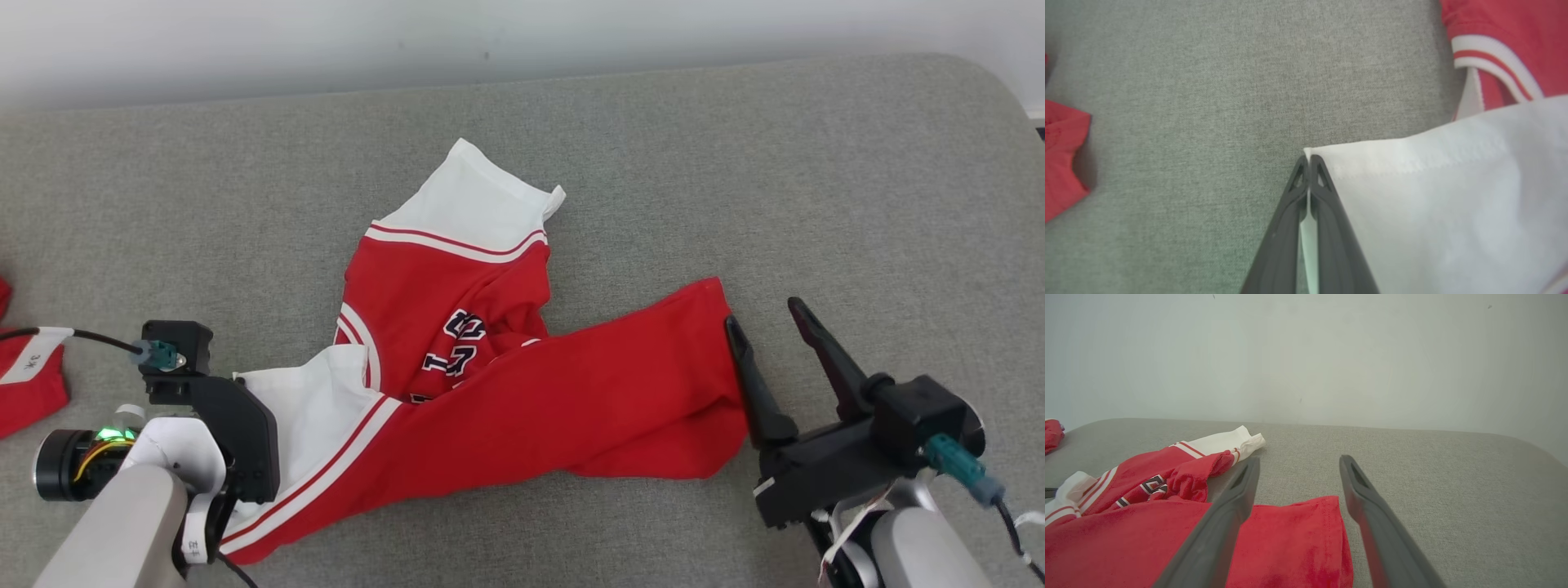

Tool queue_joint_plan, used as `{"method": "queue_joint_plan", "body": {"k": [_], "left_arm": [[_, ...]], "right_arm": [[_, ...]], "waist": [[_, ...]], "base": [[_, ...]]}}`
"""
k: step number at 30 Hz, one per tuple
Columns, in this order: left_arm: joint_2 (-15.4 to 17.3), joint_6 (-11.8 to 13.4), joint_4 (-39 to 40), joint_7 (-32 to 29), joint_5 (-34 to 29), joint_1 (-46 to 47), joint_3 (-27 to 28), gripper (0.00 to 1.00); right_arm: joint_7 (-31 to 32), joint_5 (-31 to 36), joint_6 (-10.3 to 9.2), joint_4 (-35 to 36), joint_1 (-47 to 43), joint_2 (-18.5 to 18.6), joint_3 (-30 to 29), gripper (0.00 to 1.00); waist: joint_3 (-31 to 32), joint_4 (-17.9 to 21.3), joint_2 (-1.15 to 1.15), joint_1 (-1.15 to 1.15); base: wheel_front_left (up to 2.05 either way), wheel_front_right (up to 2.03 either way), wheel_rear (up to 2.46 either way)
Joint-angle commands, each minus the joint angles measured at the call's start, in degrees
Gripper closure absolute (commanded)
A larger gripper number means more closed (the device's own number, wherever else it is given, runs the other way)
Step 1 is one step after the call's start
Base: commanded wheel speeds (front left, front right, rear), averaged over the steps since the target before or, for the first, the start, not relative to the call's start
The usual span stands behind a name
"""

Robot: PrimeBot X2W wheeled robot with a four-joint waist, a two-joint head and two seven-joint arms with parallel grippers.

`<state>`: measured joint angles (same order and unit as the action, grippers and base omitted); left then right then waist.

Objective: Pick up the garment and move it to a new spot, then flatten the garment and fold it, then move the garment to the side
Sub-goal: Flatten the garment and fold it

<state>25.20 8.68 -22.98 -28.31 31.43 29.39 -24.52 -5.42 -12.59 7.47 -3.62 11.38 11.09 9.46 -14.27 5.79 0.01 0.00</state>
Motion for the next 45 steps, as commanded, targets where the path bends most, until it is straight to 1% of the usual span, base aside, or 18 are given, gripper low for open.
{"method": "queue_joint_plan", "body": {"k": [1, 5, 9, 11, 12, 15, 19, 22, 26, 28, 33, 37, 40, 45], "left_arm": [[-0.16, 0.39, 0.15, 0.24, -0.28, -0.99, -0.47, 1.00], [-1.21, 1.65, 1.10, 1.49, -1.19, -2.25, -1.19, 1.00], [-2.14, 2.64, 2.40, 2.84, -1.93, -3.46, -2.09, 1.00], [-2.73, 3.07, 3.00, 3.50, -2.47, -3.81, -2.67, 1.00], [-2.73, 3.07, 3.00, 3.50, -2.47, -3.81, -2.67, 1.00], [-3.96, 3.43, 3.15, 4.73, -2.58, -3.80, -3.36, 1.00], [-5.95, 2.91, 2.21, 5.60, -2.26, -3.03, -4.41, 1.00], [-6.93, 2.37, 1.17, 6.56, -2.09, -2.36, -4.82, 1.00], [-7.18, 2.08, -0.06, 7.24, -1.81, -1.51, -4.89, 1.00], [-7.05, 1.61, -0.79, 7.52, -1.61, -1.05, -4.72, 1.00], [-7.38, 1.26, -1.65, 7.95, -1.42, 0.16, -4.84, 1.00], [-7.86, 1.09, -2.14, 8.01, -1.20, 0.74, -5.10, 1.00], [-7.97, 0.94, -2.59, 8.10, -1.14, 1.23, -5.22, 1.00], [-7.85, 0.80, -3.12, 8.34, -1.22, 1.61, -5.32, 1.00]], "right_arm": [[1.23, 0.44, 0.06, -0.54, 0.36, 0.29, -0.88, 0.00], [7.10, 1.40, 0.06, -1.62, 2.18, 0.57, -4.87, 0.00], [16.32, 2.51, 0.06, -0.87, 4.58, 0.72, -8.16, 0.00], [21.26, 4.20, 0.06, -0.07, 5.98, 1.06, -9.88, 0.00], [21.26, 4.20, 0.06, -0.07, 5.98, 1.06, -9.88, 0.00], [28.73, 6.02, 0.06, -0.07, 7.51, 0.59, -11.06, 0.00], [34.89, 9.14, 0.06, -0.83, 9.23, 2.25, -10.04, 0.00], [36.81, 10.99, 0.06, -0.75, 10.54, 2.81, -9.10, 0.00], [38.47, 12.09, 0.06, -1.61, 12.01, 3.12, -9.06, 0.00], [39.80, 11.44, 0.06, -2.93, 13.24, 3.41, -8.00, 0.00], [42.74, 9.95, 0.06, -6.74, 16.76, 5.94, -4.62, 0.00], [44.70, 6.85, 0.06, -8.29, 18.80, 7.91, -1.27, 0.00], [45.07, 4.59, 0.06, -8.85, 19.72, 8.84, 0.23, 0.00], [44.07, 3.32, 0.06, -9.92, 20.54, 9.61, 1.36, 0.00]], "waist": [[-0.07, -0.18, -0.01, 0.00], [-0.27, -0.70, -0.01, 0.00], [-1.03, -1.37, -0.01, 0.00], [-1.60, -1.98, -0.01, 0.00], [-1.60, -1.98, -0.01, 0.00], [-2.37, -2.93, -0.01, 0.00], [-3.38, -4.36, -0.01, 0.00], [-3.94, -4.95, -0.01, 0.00], [-4.76, -5.10, -0.01, 0.00], [-5.14, -5.02, -0.01, 0.00], [-6.07, -5.39, -0.01, 0.00], [-6.94, -5.85, -0.01, 0.00], [-7.52, -6.06, -0.01, 0.00], [-8.28, -6.23, -0.01, 0.00]], "base": [[0.00, 0.00, 0.00], [0.00, 0.00, 0.00], [0.00, 0.00, 0.00], [0.00, 0.00, 0.00], [0.00, 0.00, 0.00], [0.00, 0.00, 0.00], [0.00, 0.00, 0.00], [0.00, 0.00, 0.00], [0.00, 0.00, 0.00], [0.00, 0.00, 0.00], [0.00, 0.00, 0.00], [0.00, 0.00, 0.00], [0.00, 0.00, 0.00], [0.00, 0.00, 0.00]]}}
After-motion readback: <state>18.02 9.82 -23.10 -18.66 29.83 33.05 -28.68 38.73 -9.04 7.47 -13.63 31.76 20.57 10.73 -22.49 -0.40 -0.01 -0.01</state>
